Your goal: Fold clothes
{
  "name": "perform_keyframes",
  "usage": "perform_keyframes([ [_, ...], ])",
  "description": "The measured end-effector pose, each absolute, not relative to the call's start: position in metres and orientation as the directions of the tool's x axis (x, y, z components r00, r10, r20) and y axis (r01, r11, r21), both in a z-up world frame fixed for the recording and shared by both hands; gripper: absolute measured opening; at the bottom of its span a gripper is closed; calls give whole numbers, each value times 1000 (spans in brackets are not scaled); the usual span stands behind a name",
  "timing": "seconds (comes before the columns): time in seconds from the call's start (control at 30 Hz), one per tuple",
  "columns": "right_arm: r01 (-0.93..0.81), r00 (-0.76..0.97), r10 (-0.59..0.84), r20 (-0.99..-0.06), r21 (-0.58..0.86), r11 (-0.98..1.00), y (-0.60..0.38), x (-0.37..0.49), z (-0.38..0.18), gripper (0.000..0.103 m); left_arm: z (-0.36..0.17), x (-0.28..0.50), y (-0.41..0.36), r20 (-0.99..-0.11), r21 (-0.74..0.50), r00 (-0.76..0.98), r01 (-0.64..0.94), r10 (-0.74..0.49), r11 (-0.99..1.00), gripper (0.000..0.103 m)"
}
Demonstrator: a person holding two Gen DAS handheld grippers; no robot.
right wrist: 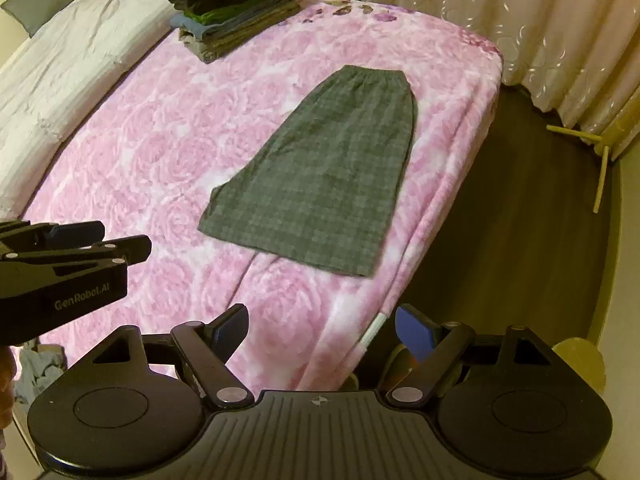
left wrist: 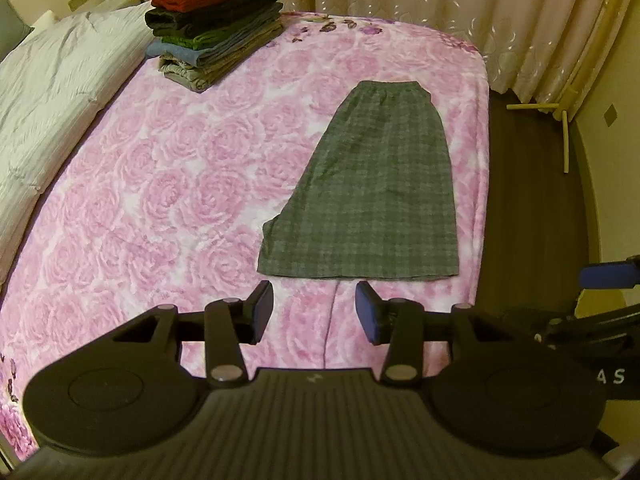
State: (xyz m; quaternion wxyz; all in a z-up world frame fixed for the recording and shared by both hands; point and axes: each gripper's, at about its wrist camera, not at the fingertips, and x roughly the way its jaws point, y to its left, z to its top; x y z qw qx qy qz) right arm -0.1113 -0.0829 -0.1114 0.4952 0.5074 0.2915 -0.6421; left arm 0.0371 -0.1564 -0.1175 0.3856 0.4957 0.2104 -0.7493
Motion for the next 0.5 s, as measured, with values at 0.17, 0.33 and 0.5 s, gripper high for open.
perform_keyframes([
  [0.17, 938, 16, -340, -940, 132, -319, -94, -111, -114, 83, -123, 42, -165, -912, 66, -188, 810, -365, -583, 41],
  [0.33, 944, 56, -313, -948, 153, -293, -102, -119, -127, 83, -134, 45, -172, -923, 73, -147, 841, -356, -536, 41],
  [0.5, 919, 131, -313, -941, 234, -317, -111, -151, -143, 83, -141, 47, -183, -913, 72, -148, 860, -381, -505, 41],
])
